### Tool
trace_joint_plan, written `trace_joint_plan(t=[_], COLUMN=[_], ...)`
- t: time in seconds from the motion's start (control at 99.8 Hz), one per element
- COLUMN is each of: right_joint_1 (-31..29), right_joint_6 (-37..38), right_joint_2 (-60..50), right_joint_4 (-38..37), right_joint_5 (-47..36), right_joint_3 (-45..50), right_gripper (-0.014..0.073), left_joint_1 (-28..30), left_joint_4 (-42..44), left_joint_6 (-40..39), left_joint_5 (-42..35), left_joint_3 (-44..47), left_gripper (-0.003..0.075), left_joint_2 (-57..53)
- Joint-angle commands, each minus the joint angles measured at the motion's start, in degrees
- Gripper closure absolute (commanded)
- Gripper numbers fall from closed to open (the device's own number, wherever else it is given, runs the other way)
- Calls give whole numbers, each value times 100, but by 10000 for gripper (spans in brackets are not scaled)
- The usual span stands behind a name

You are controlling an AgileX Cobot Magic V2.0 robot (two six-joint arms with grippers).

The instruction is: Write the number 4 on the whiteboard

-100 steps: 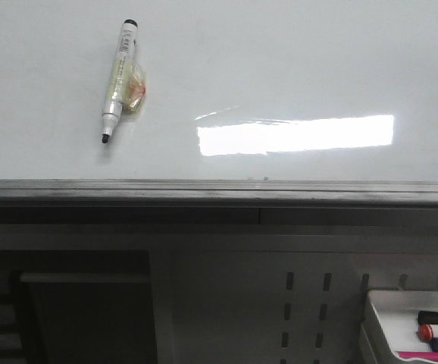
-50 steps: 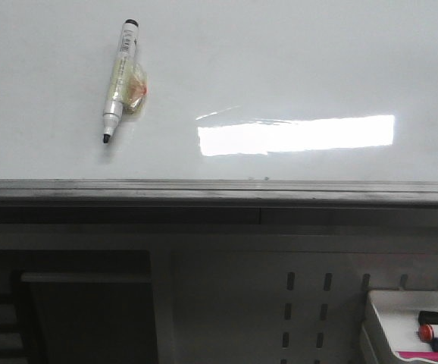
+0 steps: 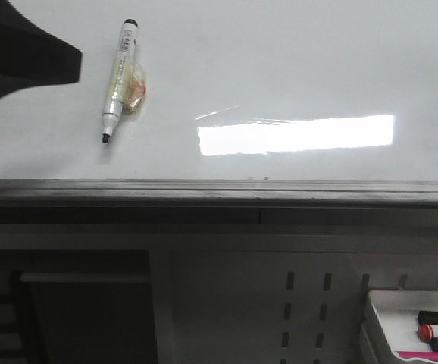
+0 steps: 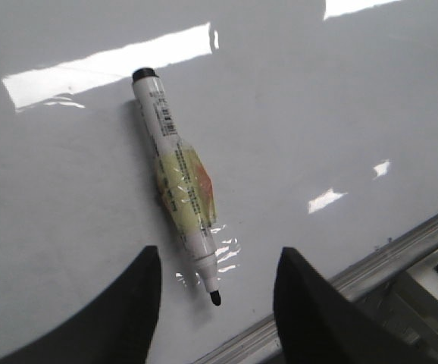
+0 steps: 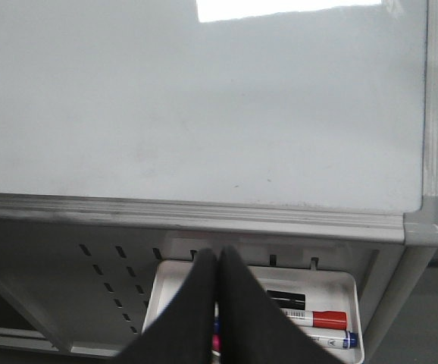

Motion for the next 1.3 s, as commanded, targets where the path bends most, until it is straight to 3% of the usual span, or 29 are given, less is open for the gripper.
trace_joint_plan(t=[0.0, 0.11, 0.361, 0.882, 1.123, 1.293], right_joint_1=[14, 14, 14, 14, 14, 14], right_joint_6=[-6, -6, -6, -6, -6, -6], right_joint_2=[91, 91, 91, 91, 91, 91], right_joint_4=[-7, -7, -7, -7, -7, 7], right_joint_5=[-485, -485, -485, -485, -528, -482], right_joint_3=[-208, -208, -208, -208, -208, -208], right_gripper=[638, 638, 638, 638, 638, 638], left_joint_1=[-46, -46, -35, -35, -35, -35], left_joint_4=[-28, -28, -675, -714, -714, -714], left_joint_6=[-8, -8, -8, -205, -205, -205], left_joint_5=[-535, -540, -678, -1160, -1224, -1076], left_joint_3=[-418, -662, -822, -850, -850, -850], left_gripper=[344, 286, 290, 308, 467, 712], left_joint_2=[354, 777, 1250, 1785, 2000, 2000])
